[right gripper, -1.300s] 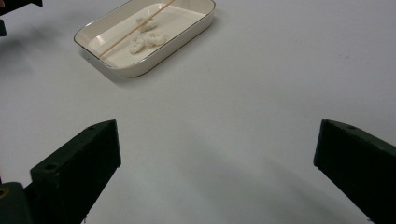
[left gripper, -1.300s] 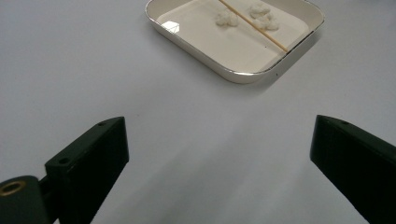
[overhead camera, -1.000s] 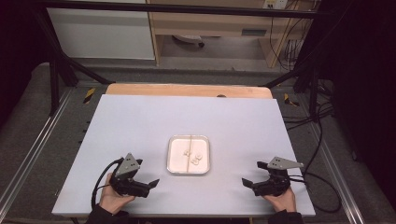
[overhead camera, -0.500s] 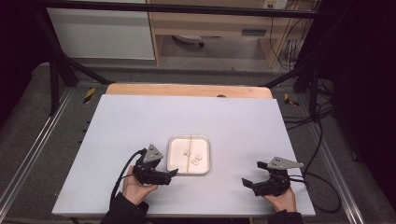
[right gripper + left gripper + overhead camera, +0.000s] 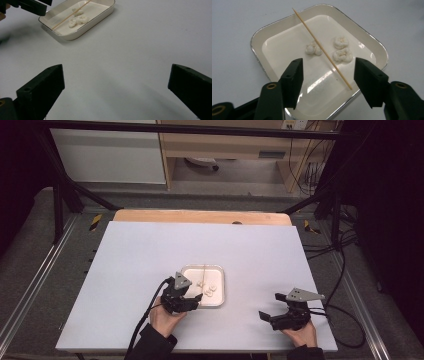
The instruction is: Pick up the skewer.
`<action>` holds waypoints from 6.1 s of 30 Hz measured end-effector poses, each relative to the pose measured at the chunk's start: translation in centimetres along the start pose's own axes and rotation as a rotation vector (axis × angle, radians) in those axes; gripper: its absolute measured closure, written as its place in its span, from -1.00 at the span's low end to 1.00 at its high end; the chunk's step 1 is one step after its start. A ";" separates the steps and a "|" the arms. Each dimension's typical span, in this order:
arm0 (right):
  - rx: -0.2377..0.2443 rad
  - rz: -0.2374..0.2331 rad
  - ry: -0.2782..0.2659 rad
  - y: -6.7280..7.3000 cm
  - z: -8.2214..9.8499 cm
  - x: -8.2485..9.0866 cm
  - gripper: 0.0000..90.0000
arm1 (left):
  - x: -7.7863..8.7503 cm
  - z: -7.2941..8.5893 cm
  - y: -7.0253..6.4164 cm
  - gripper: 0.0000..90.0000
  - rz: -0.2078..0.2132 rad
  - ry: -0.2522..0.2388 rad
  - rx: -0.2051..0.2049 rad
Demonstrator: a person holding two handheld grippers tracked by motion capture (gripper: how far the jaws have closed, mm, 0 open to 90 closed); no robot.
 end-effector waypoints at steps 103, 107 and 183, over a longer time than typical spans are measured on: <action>0.441 -0.014 0.187 5.5 -2.8 -4.1 -0.92 | 1.6 -1.3 -2.3 0.97 0.227 0.029 -0.265; 0.478 -0.013 0.201 5.9 -2.9 -4.4 -0.90 | 1.4 -1.4 -2.8 0.97 0.244 0.039 -0.285; 1.256 -0.160 0.399 8.1 -1.6 -4.9 0.97 | -2.4 -3.0 -8.1 0.72 0.424 0.323 -0.458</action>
Point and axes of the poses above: each handheld gripper's, and its own axes: x roughly backward along the jaws, z roughly out of its underside, y roughly to its left, the point moved 3 cm from there along -x, roughly forward along the jaws, and after that the axes turned 13 degrees about -y, right-handed, at the moved point
